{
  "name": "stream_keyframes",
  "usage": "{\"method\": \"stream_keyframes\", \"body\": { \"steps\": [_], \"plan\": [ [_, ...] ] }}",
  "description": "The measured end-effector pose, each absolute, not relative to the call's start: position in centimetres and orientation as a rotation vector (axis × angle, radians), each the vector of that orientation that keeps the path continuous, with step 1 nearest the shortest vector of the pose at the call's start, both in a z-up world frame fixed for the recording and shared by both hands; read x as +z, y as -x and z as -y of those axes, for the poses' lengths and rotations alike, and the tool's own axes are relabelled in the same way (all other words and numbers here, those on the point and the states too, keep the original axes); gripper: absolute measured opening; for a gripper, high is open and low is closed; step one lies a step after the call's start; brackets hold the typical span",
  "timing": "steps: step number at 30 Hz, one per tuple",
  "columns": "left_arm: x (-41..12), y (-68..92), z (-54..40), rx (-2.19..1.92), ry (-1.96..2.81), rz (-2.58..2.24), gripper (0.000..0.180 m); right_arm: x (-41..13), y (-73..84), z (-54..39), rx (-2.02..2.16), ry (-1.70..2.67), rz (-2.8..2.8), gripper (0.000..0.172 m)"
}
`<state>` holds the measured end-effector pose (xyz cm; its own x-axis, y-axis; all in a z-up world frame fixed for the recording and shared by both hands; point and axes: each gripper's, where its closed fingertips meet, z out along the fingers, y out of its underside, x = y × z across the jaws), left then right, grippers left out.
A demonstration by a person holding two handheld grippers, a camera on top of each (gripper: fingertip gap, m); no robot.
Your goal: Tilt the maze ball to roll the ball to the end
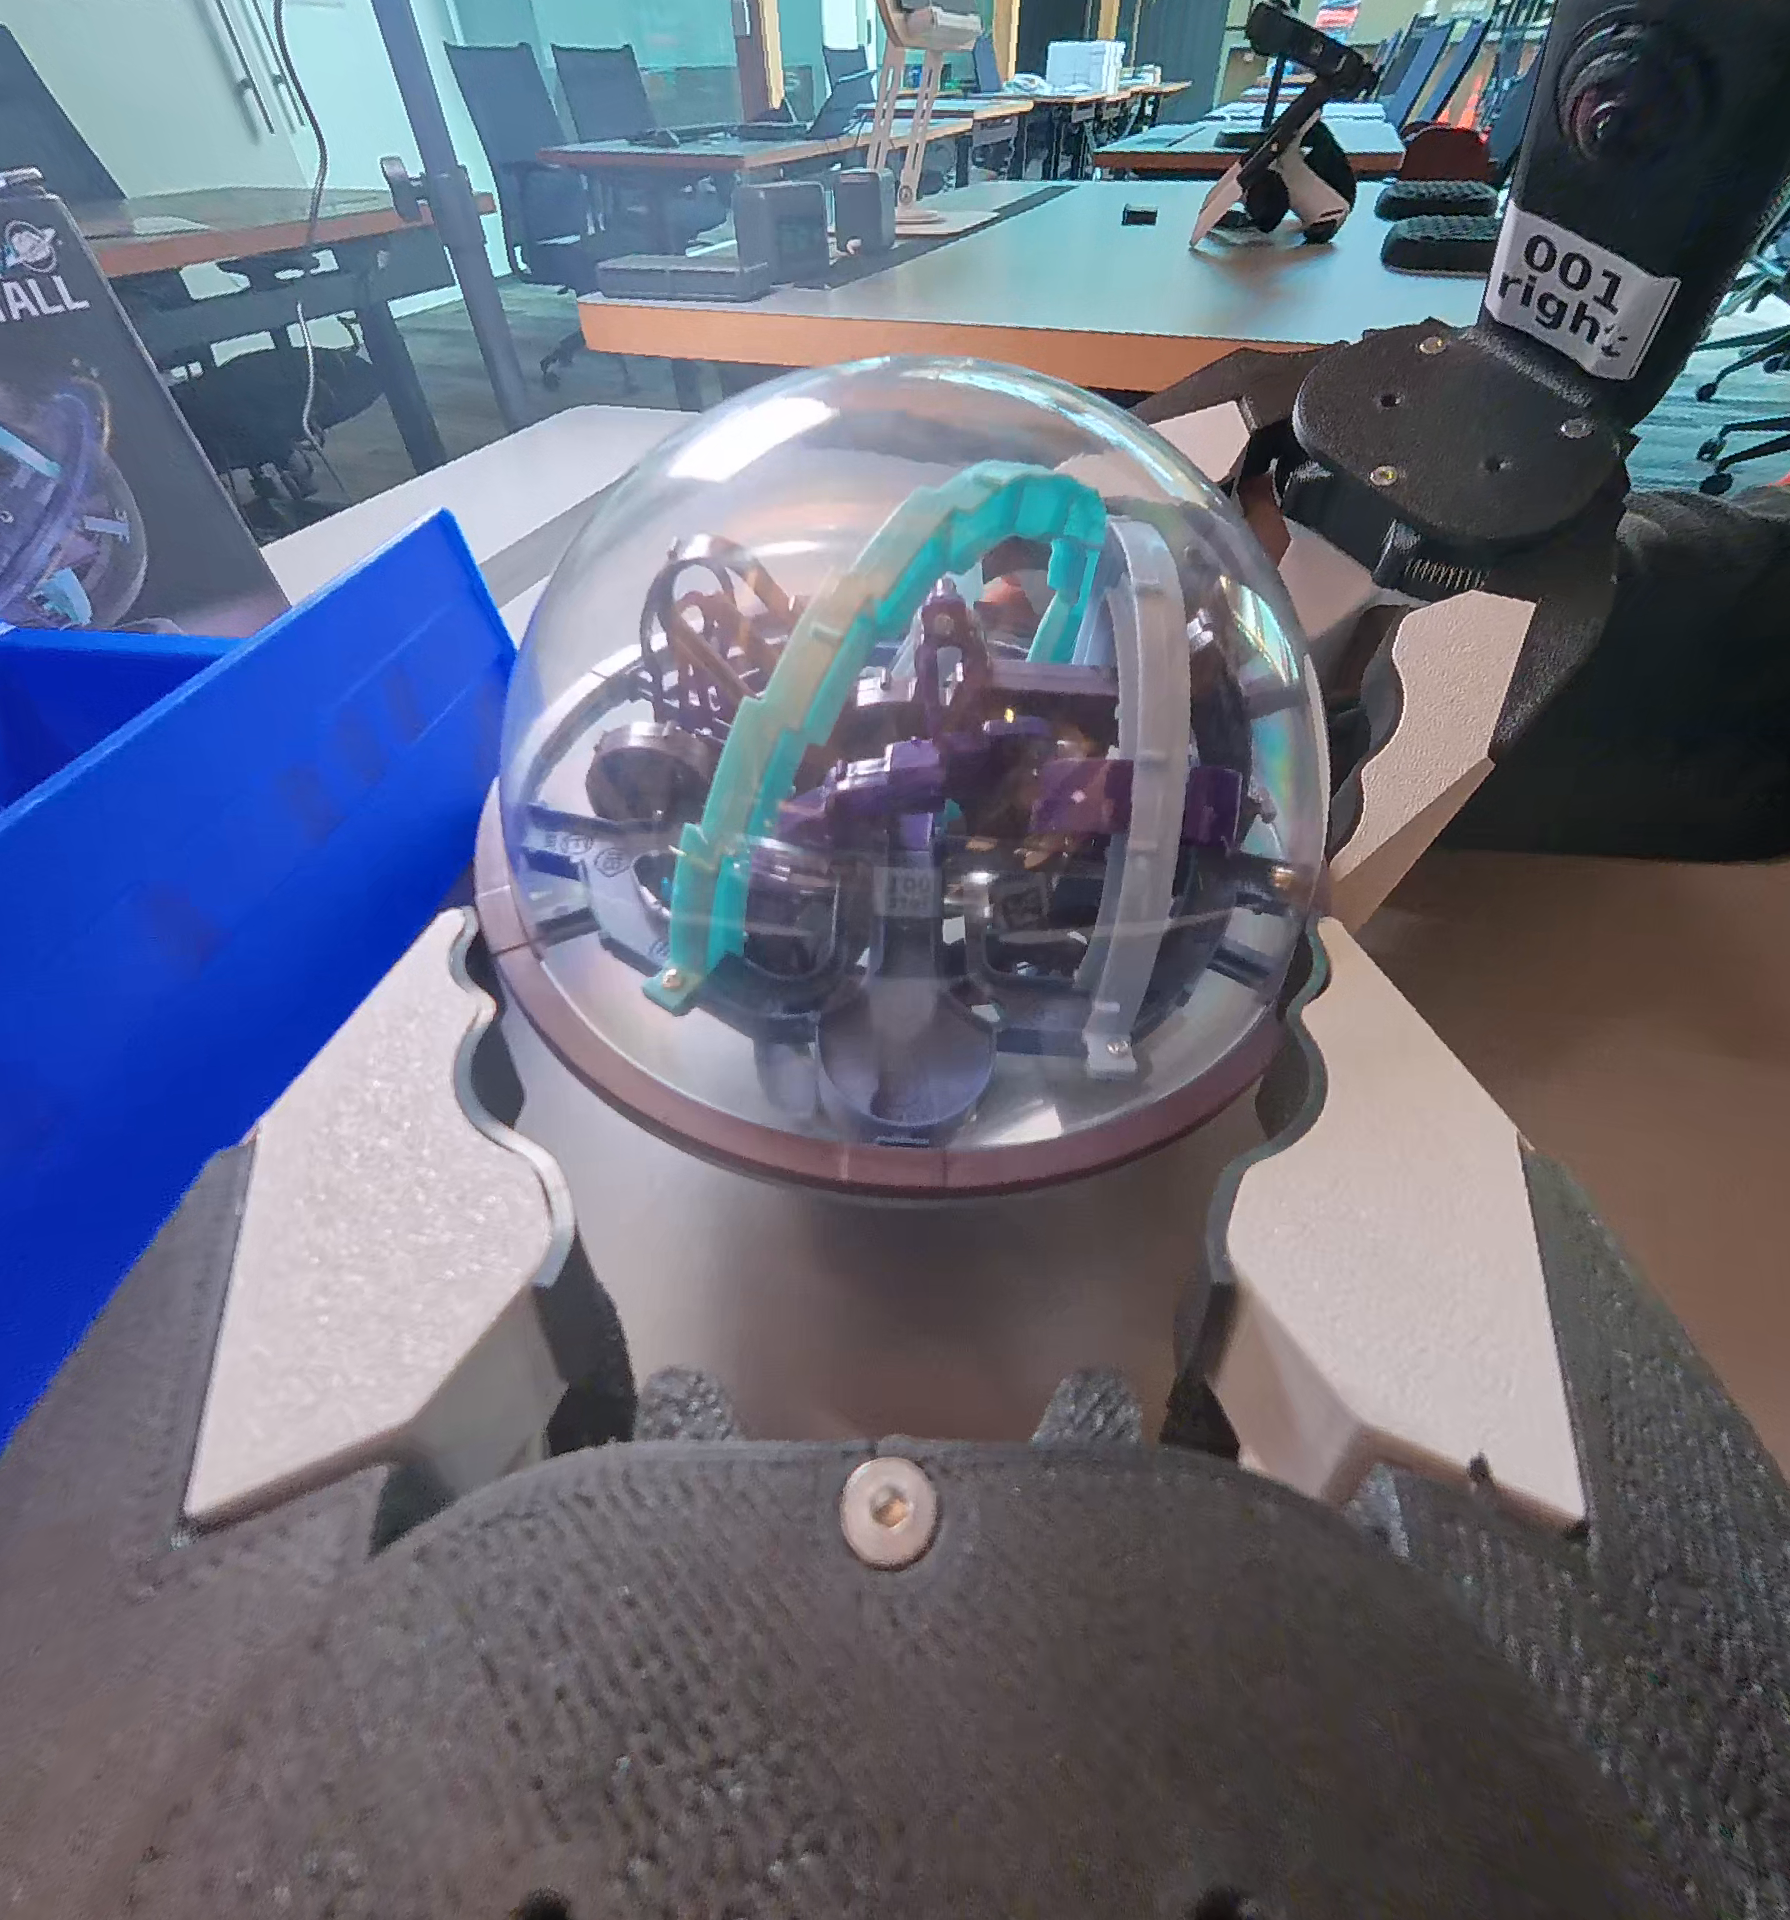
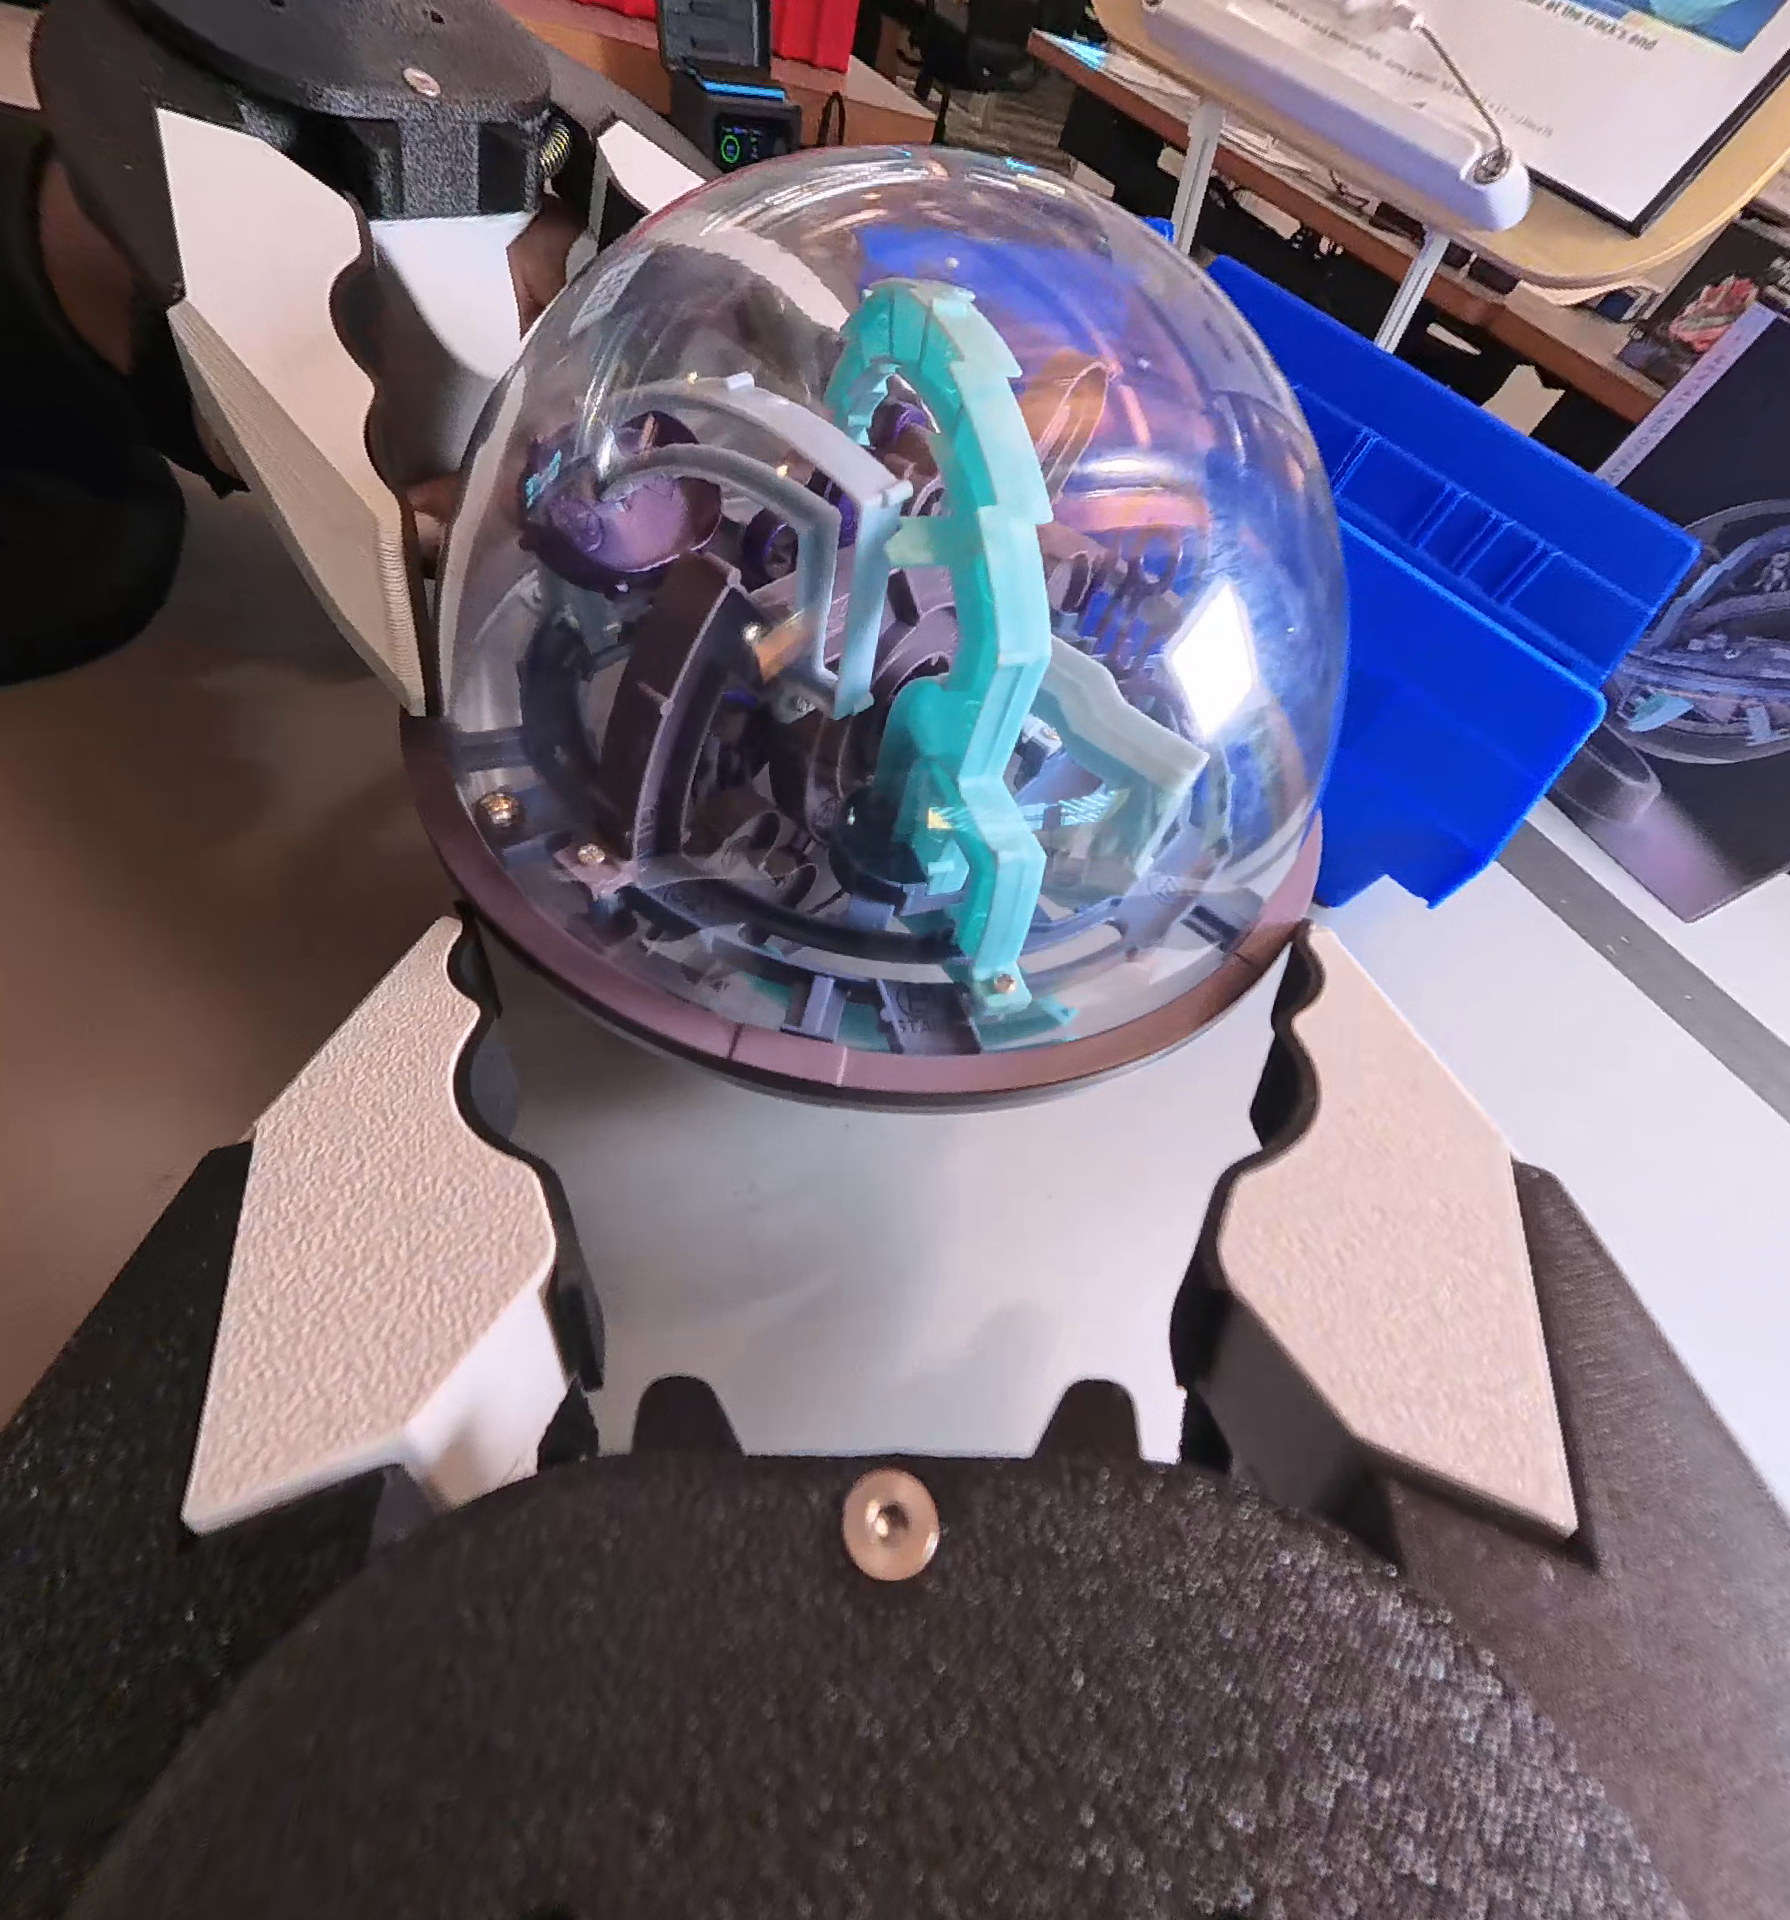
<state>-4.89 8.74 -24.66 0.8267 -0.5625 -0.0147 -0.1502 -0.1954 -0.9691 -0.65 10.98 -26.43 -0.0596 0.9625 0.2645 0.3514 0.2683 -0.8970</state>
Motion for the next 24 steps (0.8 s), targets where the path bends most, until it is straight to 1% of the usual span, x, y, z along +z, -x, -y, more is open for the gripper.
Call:
{"method": "stream_keyframes", "body": {
  "steps": [9, 15, 24],
  "plan": [
    [-24.5, 4.6, -8.2, -0.509, 1.854, -0.442, 0.144, -26.0, 0.3, -10.3, 0.962, 1.322, 1.599, 0.141],
    [-24.9, 4.1, -8.0, -0.672, 1.913, -0.329, 0.144, -25.0, 0.1, -10.2, 1.048, 1.334, 1.571, 0.141],
    [-25.4, 3.7, -7.7, -0.498, 1.861, -0.488, 0.14, -25.5, -0.6, -10.6, 0.929, 1.199, 1.645, 0.141]
  ]
}}
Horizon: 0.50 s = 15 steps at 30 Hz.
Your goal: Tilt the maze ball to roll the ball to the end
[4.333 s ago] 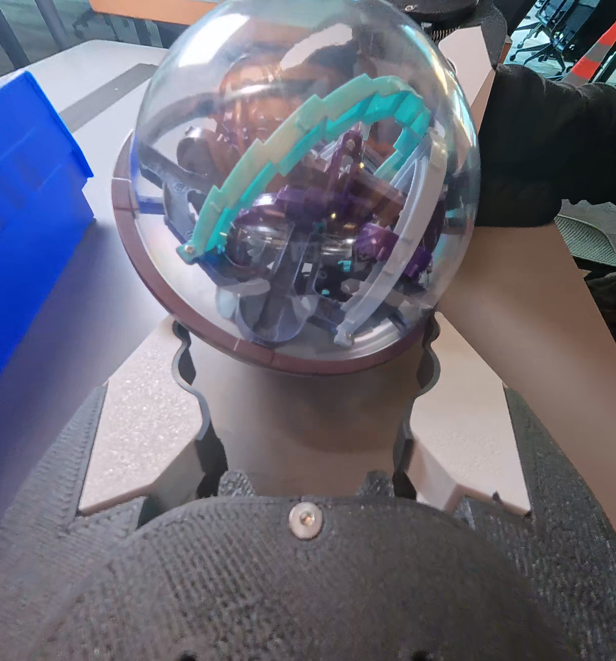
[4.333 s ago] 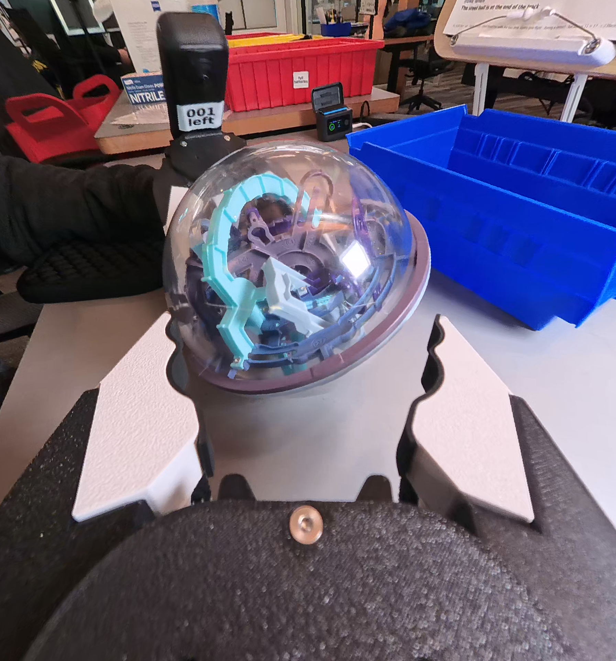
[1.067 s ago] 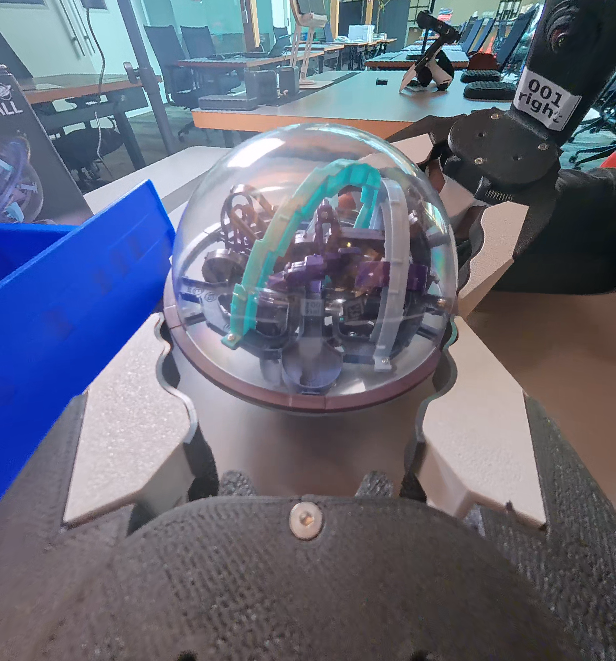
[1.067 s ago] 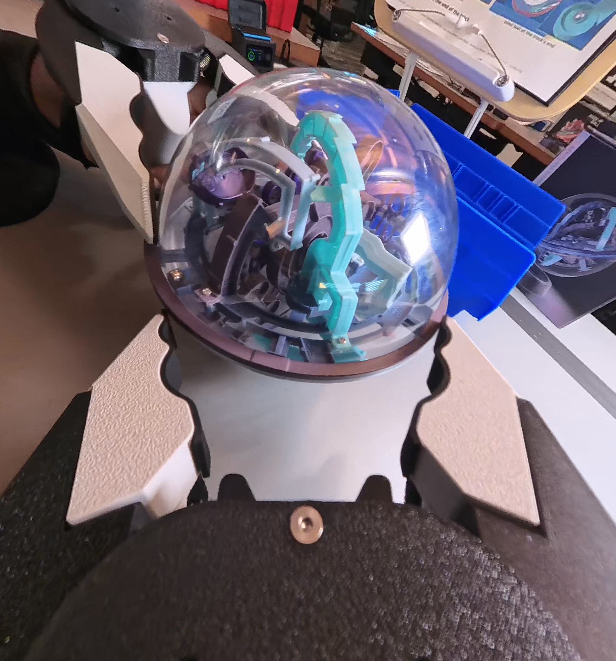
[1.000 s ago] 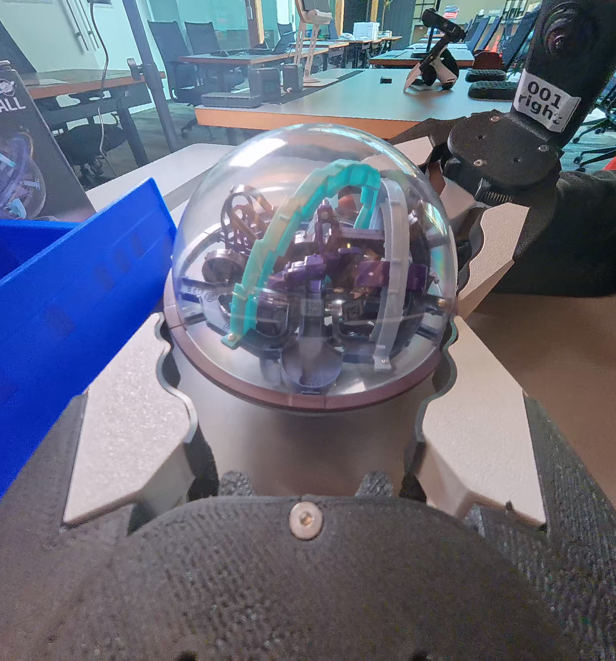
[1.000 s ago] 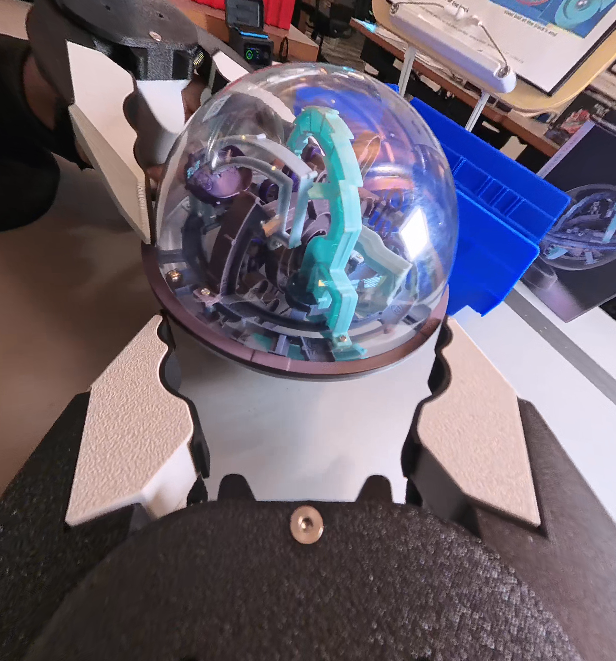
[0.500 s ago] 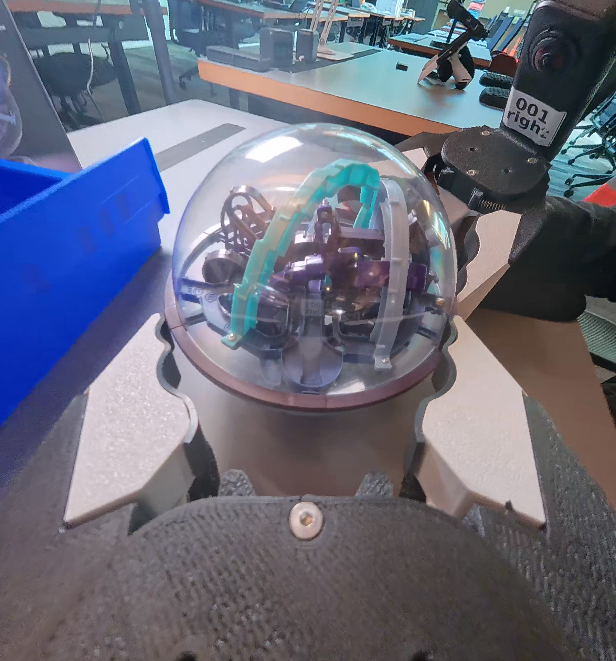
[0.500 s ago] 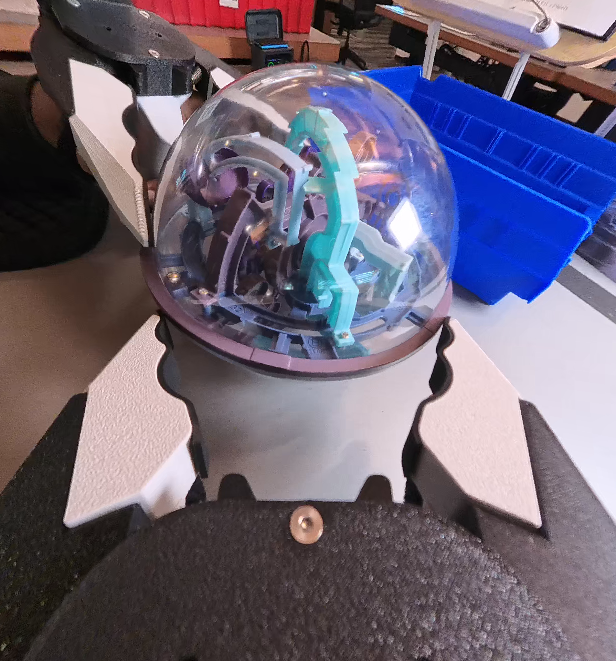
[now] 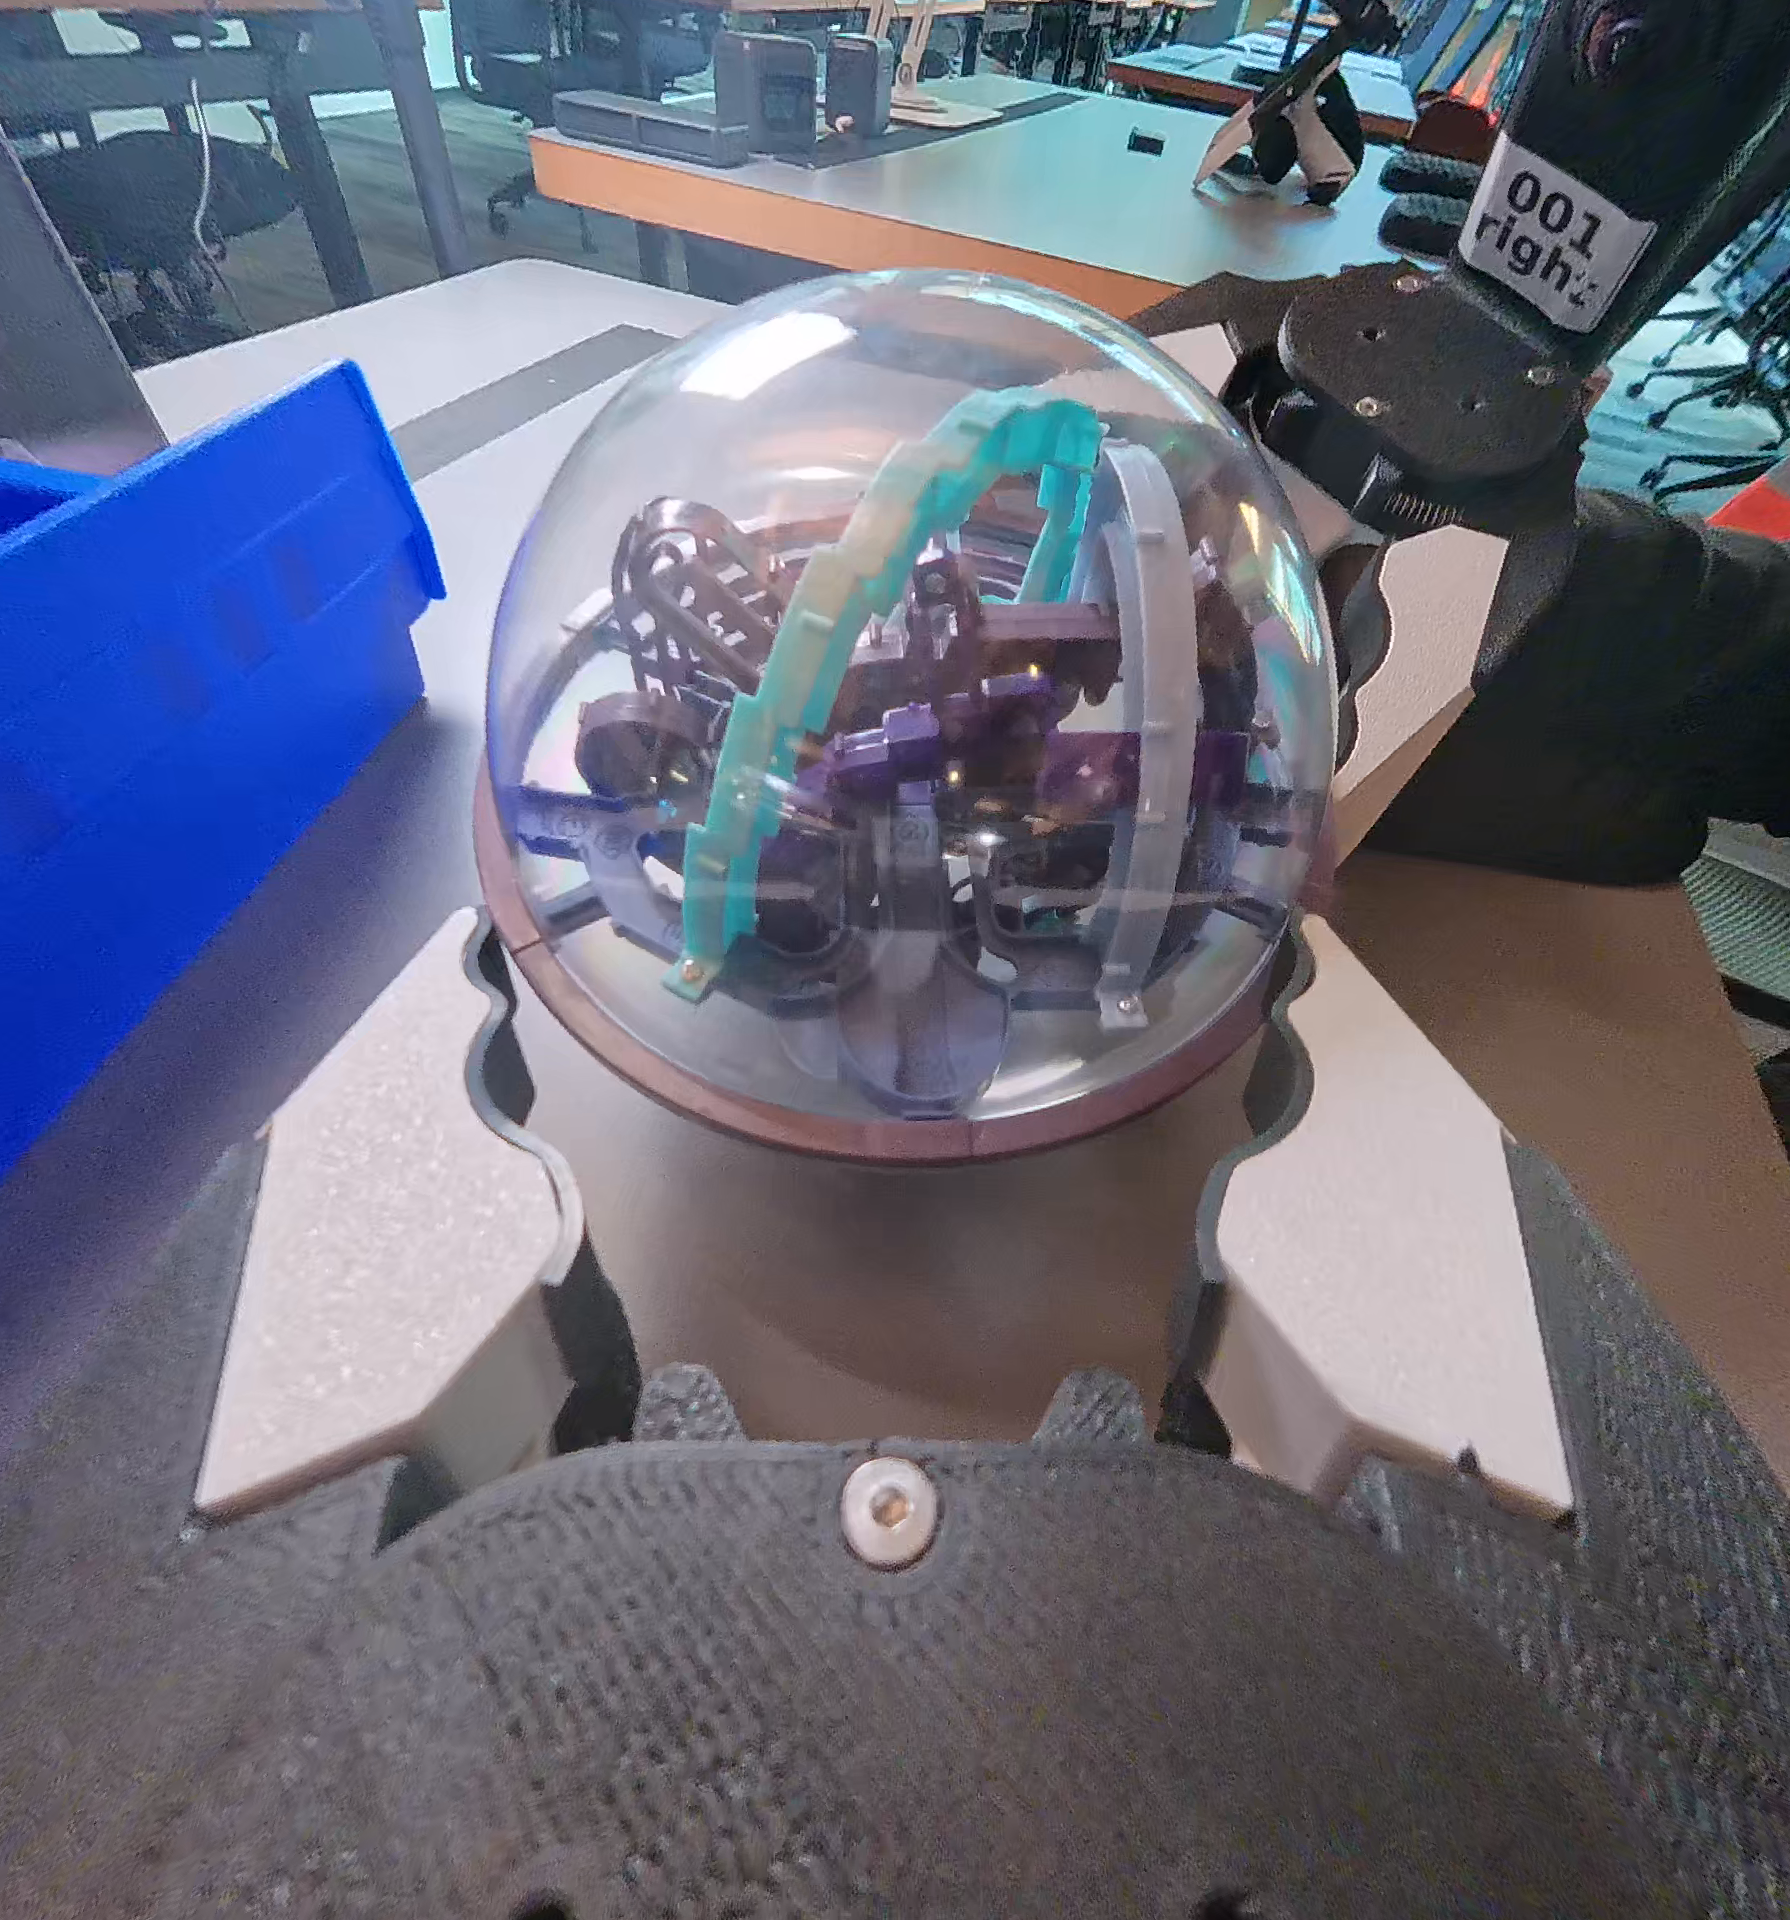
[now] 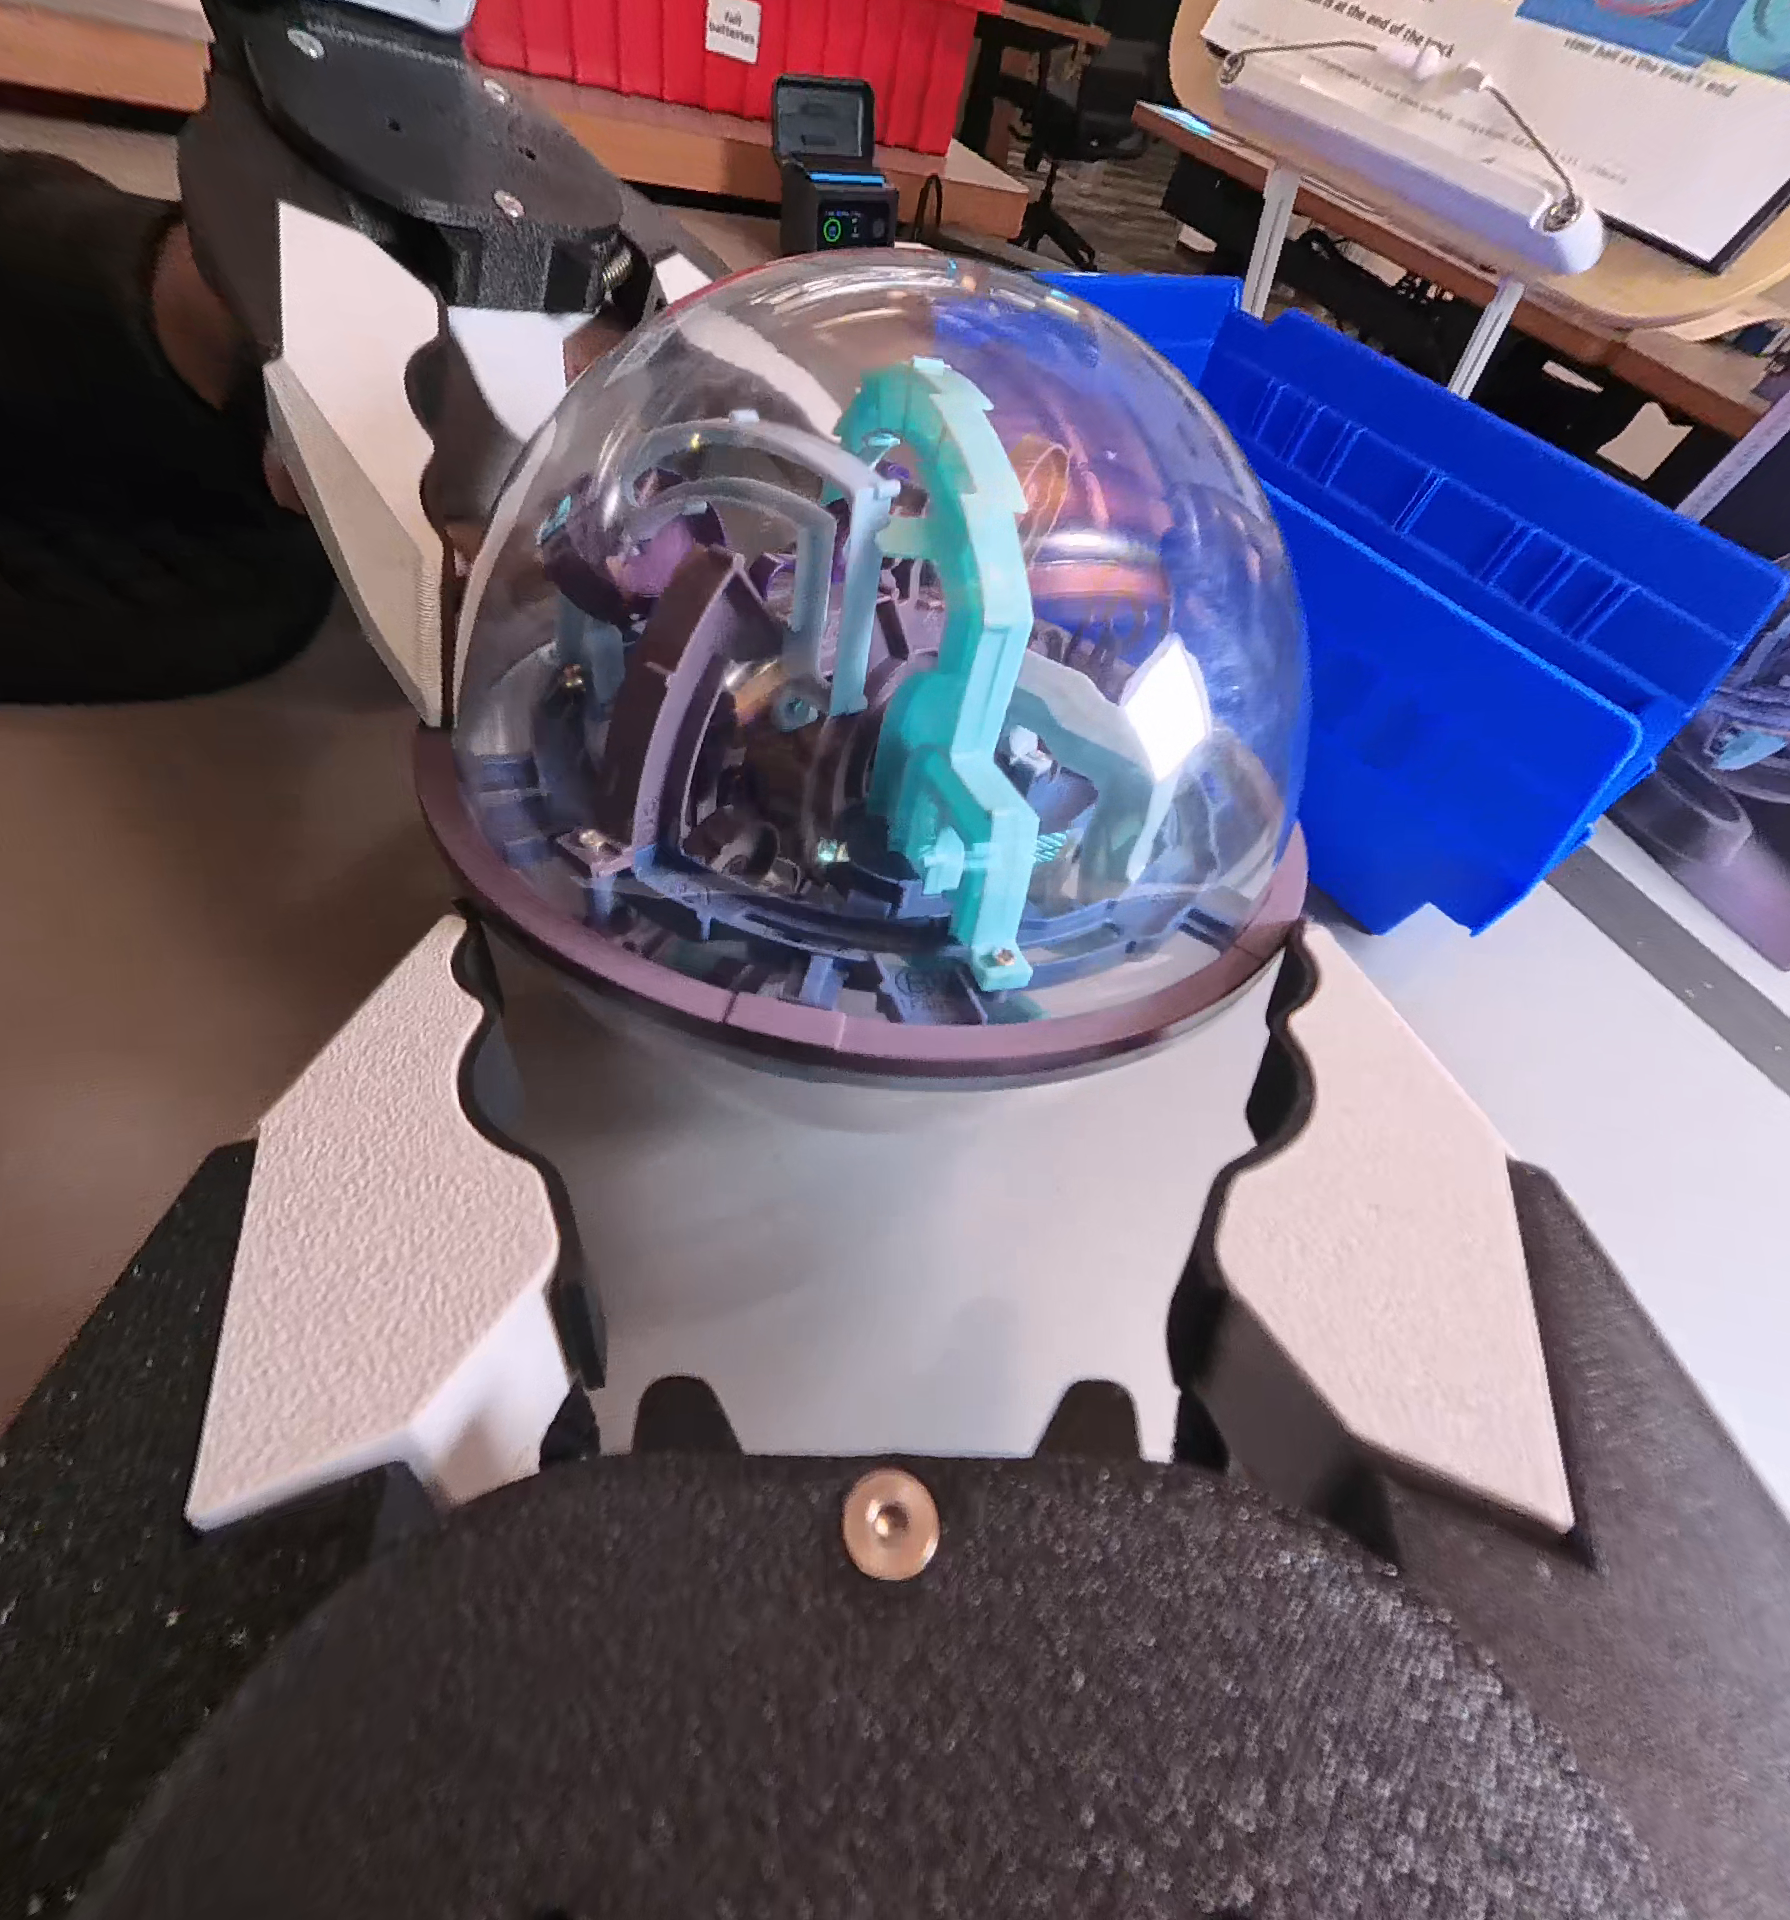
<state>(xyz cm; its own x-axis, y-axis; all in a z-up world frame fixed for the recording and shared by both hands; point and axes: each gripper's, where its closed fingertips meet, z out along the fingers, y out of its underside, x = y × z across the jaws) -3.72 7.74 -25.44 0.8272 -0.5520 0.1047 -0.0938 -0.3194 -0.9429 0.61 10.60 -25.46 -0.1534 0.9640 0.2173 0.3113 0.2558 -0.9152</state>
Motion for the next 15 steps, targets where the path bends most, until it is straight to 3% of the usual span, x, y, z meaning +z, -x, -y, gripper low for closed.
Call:
{"method": "stream_keyframes", "body": {
  "steps": [6, 10, 15],
  "plan": [
    [-25.4, 3.6, -7.4, -0.469, 1.85, -0.528, 0.136, -25.6, -1.0, -10.8, 0.935, 1.161, 1.668, 0.141],
    [-24.1, 3.4, -7.2, -0.522, 1.787, -0.524, 0.15, -25.5, -1.2, -10.8, 0.958, 1.136, 1.677, 0.138],
    [-22.9, 3.9, -7.8, -0.459, 1.706, -0.591, 0.15, -24.7, -1.2, -10.9, 1.01, 1.115, 1.657, 0.127]
  ]
}}
